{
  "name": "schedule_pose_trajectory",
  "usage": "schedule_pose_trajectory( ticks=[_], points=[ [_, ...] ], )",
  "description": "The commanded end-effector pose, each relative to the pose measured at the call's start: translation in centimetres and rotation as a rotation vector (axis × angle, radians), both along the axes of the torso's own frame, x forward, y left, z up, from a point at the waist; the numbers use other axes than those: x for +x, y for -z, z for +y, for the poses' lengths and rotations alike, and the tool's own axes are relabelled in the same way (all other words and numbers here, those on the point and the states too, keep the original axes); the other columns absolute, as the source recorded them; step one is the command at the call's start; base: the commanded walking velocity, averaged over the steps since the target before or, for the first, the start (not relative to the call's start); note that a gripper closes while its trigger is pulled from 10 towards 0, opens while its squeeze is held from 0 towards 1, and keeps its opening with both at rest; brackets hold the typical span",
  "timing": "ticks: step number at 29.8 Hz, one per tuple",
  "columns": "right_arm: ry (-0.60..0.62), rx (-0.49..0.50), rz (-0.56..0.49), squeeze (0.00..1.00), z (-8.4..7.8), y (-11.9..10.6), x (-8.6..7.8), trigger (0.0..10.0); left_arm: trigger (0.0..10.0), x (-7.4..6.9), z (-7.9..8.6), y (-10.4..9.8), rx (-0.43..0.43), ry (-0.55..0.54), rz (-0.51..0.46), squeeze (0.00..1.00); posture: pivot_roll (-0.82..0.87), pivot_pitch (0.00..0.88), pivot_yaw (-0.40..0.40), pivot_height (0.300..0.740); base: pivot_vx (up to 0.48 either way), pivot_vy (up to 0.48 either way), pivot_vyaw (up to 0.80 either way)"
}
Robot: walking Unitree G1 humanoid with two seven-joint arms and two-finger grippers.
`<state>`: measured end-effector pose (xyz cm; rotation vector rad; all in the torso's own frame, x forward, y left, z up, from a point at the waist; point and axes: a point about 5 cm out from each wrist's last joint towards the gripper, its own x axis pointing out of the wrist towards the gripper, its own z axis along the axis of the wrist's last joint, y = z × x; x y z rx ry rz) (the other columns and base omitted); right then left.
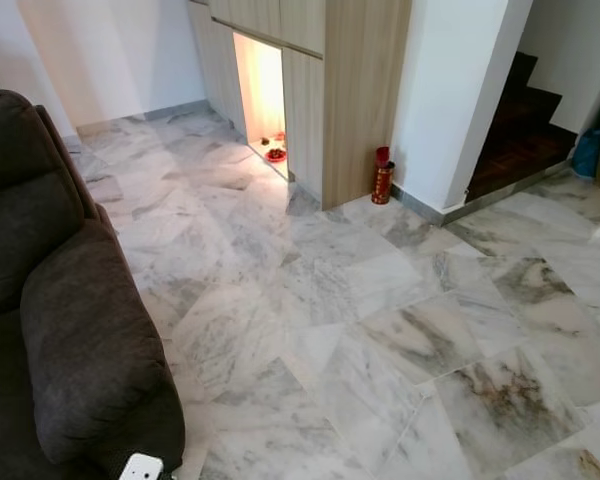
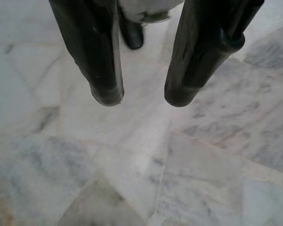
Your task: Move the pillow to the sofa from floor
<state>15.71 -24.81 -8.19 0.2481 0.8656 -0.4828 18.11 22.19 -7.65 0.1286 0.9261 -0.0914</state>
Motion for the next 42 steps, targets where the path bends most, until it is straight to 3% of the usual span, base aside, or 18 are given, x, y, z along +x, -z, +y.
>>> schedule_pose_trajectory(
  ticks=[1,7,11,14,17,18,22,26,28,31,35,38,39,40,42],
  points=[
    [-0.005,0.001,-0.004,0.0,-0.1,-0.1,0.3,10.0,10.0,-0.1,0.1,0.1,0.008,-0.004,0.01,0.0,-0.06,0.015,0.034,0.74,0.0,0.0,0.0],
    [-0.033,-0.012,-0.01,0.0,-0.2,-0.3,0.6,10.0,10.0,-0.6,-0.5,0.4,-0.004,-0.002,0.022,0.0,-0.07,0.027,0.028,0.74,0.0,0.0,0.0],
    [-0.038,-0.006,-0.038,0.0,0.1,-0.3,0.7,10.0,10.0,-0.3,-0.8,0.1,-0.015,-0.009,-0.056,0.0,-0.06,0.035,0.03,0.74,0.0,0.0,0.0],
    [-0.057,-0.034,-0.078,0.0,0.2,-0.6,0.9,10.0,10.0,0.3,-1.0,-0.4,0.045,0.058,-0.146,0.0,-0.05,0.041,0.03,0.74,0.0,0.0,0.0],
    [-0.091,-0.073,-0.2,0.0,0.1,-1.7,2.3,10.0,10.0,1.1,-0.6,-1.3,0.057,0.021,-0.255,0.0,-0.06,0.046,0.034,0.74,0.0,0.0,0.0],
    [-0.11,-0.101,-0.281,0.0,-0.2,-2.5,2.9,10.0,10.0,2.0,-0.3,-2.4,0.065,0.019,-0.355,0.0,-0.06,0.05,0.031,0.74,0.0,0.0,0.0],
    [-0.144,-0.157,-0.416,0.0,-1.3,-3.9,3.1,10.0,10.0,3.7,0.2,-4.9,0.047,0.009,-0.576,0.0,-0.05,0.053,0.028,0.74,0.0,0.0,0.0],
    [-0.142,-0.223,-0.475,0.0,-2.7,-4.8,1.9,10.0,10.0,3.3,0.8,-6.0,0.05,0.022,-0.678,0.0,-0.05,0.053,0.027,0.74,0.0,0.0,0.0],
    [-0.129,-0.266,-0.499,0.0,-3.4,-5.2,0.8,10.0,10.0,2.1,1.3,-6.1,0.071,0.061,-0.696,0.0,-0.07,0.06,0.026,0.74,0.0,0.0,0.0],
    [-0.154,-0.29,-0.513,0.0,-3.5,-5.6,-0.4,10.0,10.0,0.8,1.5,-6.2,0.076,0.091,-0.71,0.0,-0.07,0.059,0.025,0.74,0.0,0.0,0.0],
    [-0.096,-0.275,-0.487,0.0,-4.1,-5.3,-2.1,10.0,10.0,-0.7,1.4,-5.7,0.079,0.149,-0.672,0.0,-0.06,0.058,0.024,0.74,0.0,0.0,0.0],
    [0.034,-0.192,-0.364,0.0,-4.5,-3.1,-3.4,10.0,10.0,-1.2,1.5,-3.8,0.096,0.108,-0.537,0.0,-0.05,0.054,0.029,0.74,0.0,0.0,0.0],
    [0.109,-0.162,-0.294,0.0,-4.4,-2.2,-3.9,10.0,10.0,-1.2,1.6,-2.9,0.062,0.014,-0.457,0.0,-0.05,0.054,0.035,0.74,0.0,0.0,0.0],
    [0.131,-0.141,-0.277,0.0,-4.3,-1.9,-3.9,10.0,10.0,-1.2,1.6,-2.5,0.049,-0.013,-0.425,0.0,-0.04,0.053,0.039,0.74,0.0,0.0,0.0],
    [0.192,-0.035,-0.221,0.0,-3.3,-0.8,-4.2,10.0,10.0,-1.2,1.2,-1.6,0.05,-0.003,-0.326,0.0,-0.04,0.043,0.043,0.74,0.0,0.0,0.0]
  ],
)
